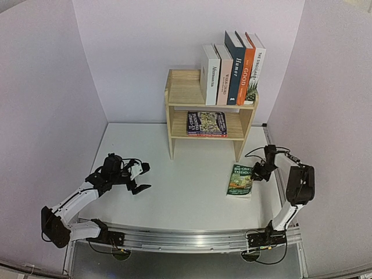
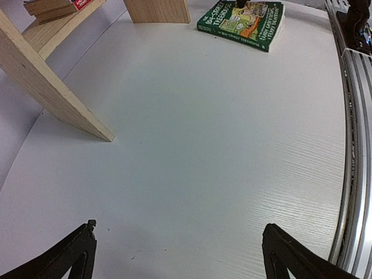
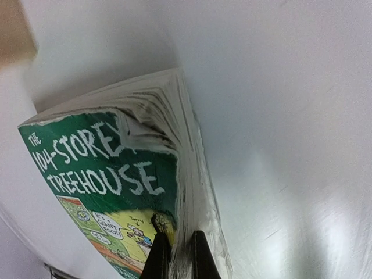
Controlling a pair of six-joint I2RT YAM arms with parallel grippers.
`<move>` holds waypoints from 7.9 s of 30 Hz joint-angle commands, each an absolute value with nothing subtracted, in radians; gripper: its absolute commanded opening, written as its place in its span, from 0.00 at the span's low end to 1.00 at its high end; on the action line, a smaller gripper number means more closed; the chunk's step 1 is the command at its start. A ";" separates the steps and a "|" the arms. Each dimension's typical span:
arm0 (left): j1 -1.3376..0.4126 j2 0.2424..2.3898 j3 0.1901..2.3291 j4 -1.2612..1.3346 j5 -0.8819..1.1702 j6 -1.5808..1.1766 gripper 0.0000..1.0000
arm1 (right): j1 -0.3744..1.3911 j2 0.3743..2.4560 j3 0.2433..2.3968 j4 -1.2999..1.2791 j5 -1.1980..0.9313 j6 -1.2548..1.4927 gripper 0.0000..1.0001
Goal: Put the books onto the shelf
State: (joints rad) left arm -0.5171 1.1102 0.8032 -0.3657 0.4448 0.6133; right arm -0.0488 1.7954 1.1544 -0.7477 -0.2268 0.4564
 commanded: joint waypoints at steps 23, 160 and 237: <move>-0.517 1.361 0.849 -0.211 0.780 0.160 1.00 | 0.986 1.656 1.269 -0.169 -0.048 0.171 0.00; -0.041 1.035 0.752 -0.114 0.493 -0.357 1.00 | 0.950 1.784 2.200 -0.720 0.938 -1.028 0.00; -0.041 1.028 0.753 -0.165 0.504 -0.331 1.00 | 0.682 1.916 1.801 -0.296 0.553 -1.241 0.50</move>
